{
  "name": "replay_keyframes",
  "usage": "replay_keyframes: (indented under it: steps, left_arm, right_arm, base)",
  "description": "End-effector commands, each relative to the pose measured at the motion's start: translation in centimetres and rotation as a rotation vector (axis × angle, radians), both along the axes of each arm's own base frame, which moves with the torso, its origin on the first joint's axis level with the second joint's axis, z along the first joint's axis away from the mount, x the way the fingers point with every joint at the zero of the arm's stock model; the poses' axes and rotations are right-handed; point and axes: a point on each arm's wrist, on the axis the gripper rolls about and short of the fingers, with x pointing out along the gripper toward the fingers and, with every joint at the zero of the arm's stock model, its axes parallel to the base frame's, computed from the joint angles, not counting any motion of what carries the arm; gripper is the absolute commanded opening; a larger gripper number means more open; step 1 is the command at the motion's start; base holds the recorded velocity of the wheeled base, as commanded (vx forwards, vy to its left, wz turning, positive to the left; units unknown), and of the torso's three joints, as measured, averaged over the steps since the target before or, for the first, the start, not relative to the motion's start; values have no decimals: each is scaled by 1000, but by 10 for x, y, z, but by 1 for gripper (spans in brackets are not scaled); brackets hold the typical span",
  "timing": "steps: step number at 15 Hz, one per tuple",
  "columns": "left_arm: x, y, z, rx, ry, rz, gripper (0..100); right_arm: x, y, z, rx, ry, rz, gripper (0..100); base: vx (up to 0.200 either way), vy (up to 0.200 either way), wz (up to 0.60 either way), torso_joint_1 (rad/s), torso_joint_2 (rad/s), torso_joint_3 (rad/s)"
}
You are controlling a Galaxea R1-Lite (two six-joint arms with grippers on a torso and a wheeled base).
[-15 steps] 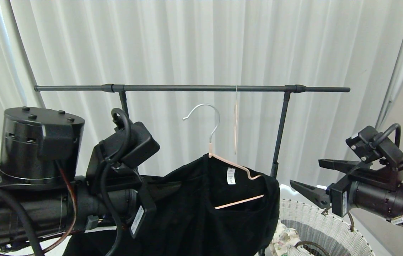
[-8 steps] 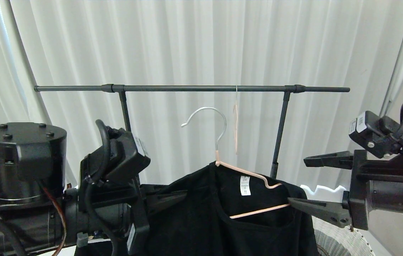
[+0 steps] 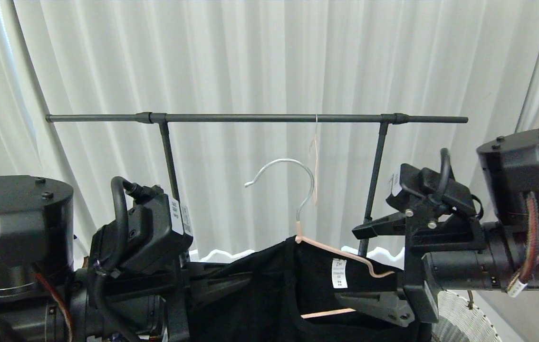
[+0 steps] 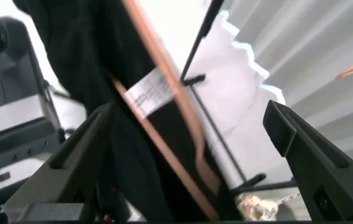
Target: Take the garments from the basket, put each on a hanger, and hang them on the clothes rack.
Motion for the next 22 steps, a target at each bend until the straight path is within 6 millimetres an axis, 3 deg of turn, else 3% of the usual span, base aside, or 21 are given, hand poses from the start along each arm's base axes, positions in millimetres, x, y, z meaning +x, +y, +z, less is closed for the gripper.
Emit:
replay_keyframes:
  steps: [1, 15, 22]
  left_arm:
    - [-5, -5, 0, 1, -1, -36, 0]
    - [-10, -12, -1, 30, -57, -104, 0]
    - [-9, -13, 0, 27, -56, -102, 0]
  right_arm:
    - [6, 9, -7, -42, 18, 17, 100]
    - [-11, 6, -18, -176, 86, 129, 100]
    - [1, 22, -15, -172, 79, 129, 100]
  base:
    - [0, 0, 0, 0, 0, 0]
    - [0, 0, 0, 0, 0, 0]
    - [0, 0, 0, 0, 0, 0]
